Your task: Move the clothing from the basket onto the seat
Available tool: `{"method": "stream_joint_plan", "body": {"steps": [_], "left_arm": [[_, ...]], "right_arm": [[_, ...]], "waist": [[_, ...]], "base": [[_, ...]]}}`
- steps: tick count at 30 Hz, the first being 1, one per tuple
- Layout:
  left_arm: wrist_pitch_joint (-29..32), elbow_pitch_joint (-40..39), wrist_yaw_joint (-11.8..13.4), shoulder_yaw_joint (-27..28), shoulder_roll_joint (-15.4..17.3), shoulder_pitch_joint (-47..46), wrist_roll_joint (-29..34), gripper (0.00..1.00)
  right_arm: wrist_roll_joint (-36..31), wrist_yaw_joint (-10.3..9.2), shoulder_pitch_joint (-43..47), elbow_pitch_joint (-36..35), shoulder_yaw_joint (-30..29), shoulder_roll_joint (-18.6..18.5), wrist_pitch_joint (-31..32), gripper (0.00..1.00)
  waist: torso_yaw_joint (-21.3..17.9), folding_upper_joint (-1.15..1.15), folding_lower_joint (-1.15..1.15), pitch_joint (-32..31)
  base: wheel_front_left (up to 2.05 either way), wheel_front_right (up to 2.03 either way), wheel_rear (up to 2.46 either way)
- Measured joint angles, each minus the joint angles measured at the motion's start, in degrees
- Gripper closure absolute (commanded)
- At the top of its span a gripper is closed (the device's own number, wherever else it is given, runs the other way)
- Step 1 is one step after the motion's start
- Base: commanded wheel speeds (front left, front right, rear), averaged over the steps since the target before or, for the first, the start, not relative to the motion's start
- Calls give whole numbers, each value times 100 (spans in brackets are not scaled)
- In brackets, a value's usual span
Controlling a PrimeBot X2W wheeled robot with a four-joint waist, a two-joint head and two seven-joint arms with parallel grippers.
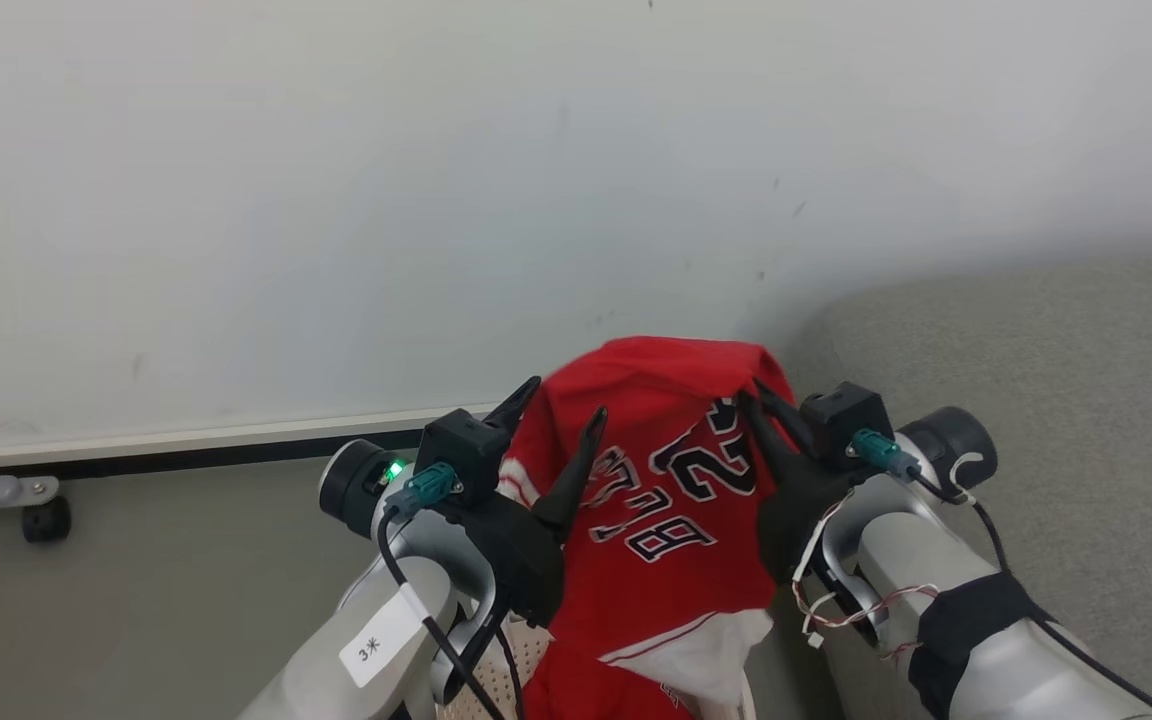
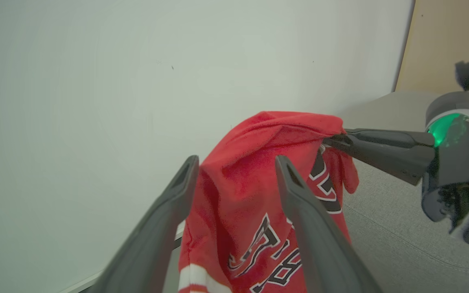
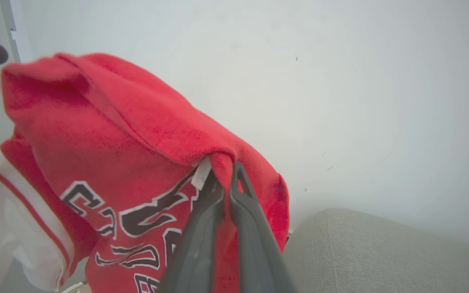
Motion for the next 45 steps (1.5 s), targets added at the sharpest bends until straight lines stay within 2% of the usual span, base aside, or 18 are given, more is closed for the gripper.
{"method": "stream_joint_plan", "body": {"steps": [11,27,37,45], "left_arm": [[-135,24,7,71,16,387,-58,0],[-194,-215,107,51,-75,701,-99,0],[-209,-426,129,-118,-110,718,-22,0],[-241,-856,256,-189,-99,820,121,0]], "right_arm": [[-31,38,-196,-45,-225,-483,-1,100],[-163,40,-413,-461,-479,-1192,-2,100],[-162,143,-899,-622,-682,-1539,-2,100],[-160,244,-2068,-622,-1028,-2081,82,100]], "waist": [[-561,0,0,1],[-1474,0,0,59],[-1544,0,0,377],[-1414,1,0,820]], "base": [[0,0,0],[0,0,0],[0,0,0],[0,0,0]]}}
